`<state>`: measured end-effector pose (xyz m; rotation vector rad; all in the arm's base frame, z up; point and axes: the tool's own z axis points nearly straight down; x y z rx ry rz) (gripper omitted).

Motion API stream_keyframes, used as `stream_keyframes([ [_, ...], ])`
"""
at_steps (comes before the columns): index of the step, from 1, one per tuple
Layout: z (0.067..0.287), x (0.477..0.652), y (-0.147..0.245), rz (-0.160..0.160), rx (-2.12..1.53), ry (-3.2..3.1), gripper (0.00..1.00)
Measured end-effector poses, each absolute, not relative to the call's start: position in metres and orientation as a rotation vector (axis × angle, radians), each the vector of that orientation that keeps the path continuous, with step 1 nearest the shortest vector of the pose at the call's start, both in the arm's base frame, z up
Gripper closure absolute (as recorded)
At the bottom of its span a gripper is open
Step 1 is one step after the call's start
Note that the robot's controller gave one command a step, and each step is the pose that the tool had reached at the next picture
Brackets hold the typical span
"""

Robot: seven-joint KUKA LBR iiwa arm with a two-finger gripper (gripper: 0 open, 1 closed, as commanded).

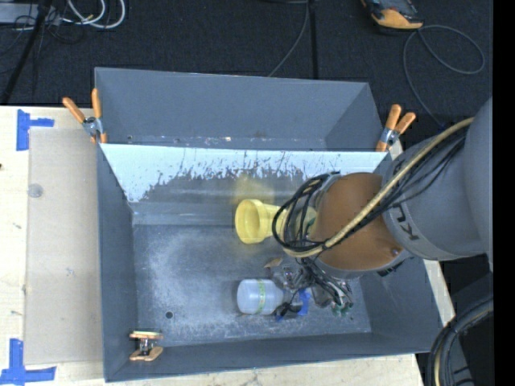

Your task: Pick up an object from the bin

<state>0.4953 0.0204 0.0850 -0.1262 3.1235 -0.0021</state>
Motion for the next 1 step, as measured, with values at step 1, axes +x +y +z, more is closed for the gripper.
stream_keyframes([
  [1,0.0913,0.4942,0.0204,-0.002,-0.127,3.126,1.0],
])
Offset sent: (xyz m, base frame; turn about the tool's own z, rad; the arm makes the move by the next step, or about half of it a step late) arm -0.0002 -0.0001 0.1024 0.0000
